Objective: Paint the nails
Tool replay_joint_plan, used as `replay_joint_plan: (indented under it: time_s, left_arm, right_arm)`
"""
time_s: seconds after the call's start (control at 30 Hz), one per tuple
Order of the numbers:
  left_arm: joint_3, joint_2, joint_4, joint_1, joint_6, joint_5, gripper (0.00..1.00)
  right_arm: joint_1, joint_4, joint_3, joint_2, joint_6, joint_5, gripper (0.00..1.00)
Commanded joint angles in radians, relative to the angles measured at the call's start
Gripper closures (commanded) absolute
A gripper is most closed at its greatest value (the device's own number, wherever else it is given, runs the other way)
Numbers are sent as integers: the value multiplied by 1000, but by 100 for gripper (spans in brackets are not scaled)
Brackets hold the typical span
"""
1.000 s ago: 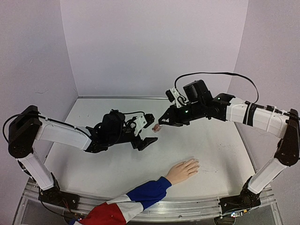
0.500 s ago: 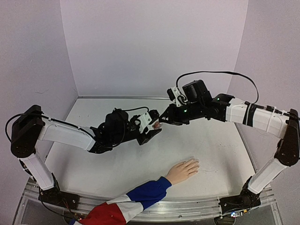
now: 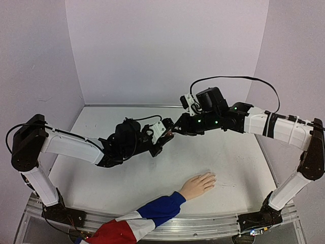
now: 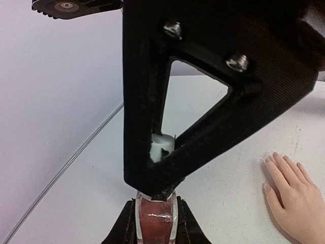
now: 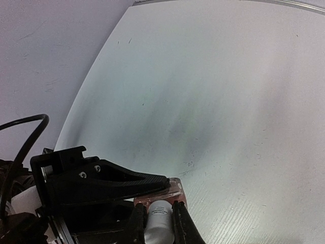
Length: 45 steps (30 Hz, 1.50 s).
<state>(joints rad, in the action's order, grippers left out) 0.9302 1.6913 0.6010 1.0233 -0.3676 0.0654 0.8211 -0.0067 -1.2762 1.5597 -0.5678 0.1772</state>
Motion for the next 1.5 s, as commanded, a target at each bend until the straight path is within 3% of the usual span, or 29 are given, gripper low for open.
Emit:
replay_joint_plan:
  time_s: [0.0, 0.17, 0.3, 0.4, 0.47, 0.57, 0.67, 0.73, 0.87, 0.9, 1.0, 1.07, 1.1, 1.17, 1.3, 1.47]
  left_arm:
    - [48, -46, -34, -3, 44, -24, 100]
    - [72, -155, -213, -23, 183, -372, 100]
    - [76, -251, -241, -113, 377, -878, 100]
    - [107, -293, -242, -158, 499, -1191, 100]
    - [128, -298, -241, -160, 560, -1290, 100]
    - [150, -288, -241, -159, 622, -1311, 100]
    - [139, -304, -241, -160, 618, -1249, 100]
    - [112, -335, -243, -159, 586, -1130, 100]
    - [23, -420, -253, -150, 440, -746, 100]
    - [1, -438, -254, -141, 407, -660, 100]
    - [-31, -459, -255, -89, 285, -269, 100]
    - [-33, -453, -253, -56, 239, -125, 100]
    - [-28, -446, -253, -45, 227, -67, 100]
    - [2, -412, -253, -25, 216, 57, 100]
    - [52, -335, -251, 0, 215, 196, 100]
    - [88, -269, -250, 26, 210, 296, 100]
  right_arm:
    - [9, 12, -56, -4, 122, 16, 100]
    - [8, 44, -23, -23, 468, 161, 100]
    - [8, 71, 37, -71, 771, 642, 100]
    - [9, 62, 8, -60, 805, 891, 100]
    - [12, 50, -3, -51, 823, 951, 100]
    - [11, 97, 1, -50, 816, 958, 100]
    - [10, 99, -15, -55, 807, 901, 100]
    - [12, 105, -20, -74, 778, 789, 98]
    - [11, 151, 13, -147, 657, 497, 8]
    - [11, 173, 34, -160, 622, 417, 3]
    - [10, 204, 78, -206, 466, 176, 2]
    - [10, 229, 107, -221, 242, -32, 2]
    - [11, 237, 112, -220, 169, -74, 2]
    - [17, 298, 122, -209, 63, -15, 3]
    - [104, 423, 146, -191, -13, -139, 5]
    - [161, 381, 34, -82, -45, -298, 10]
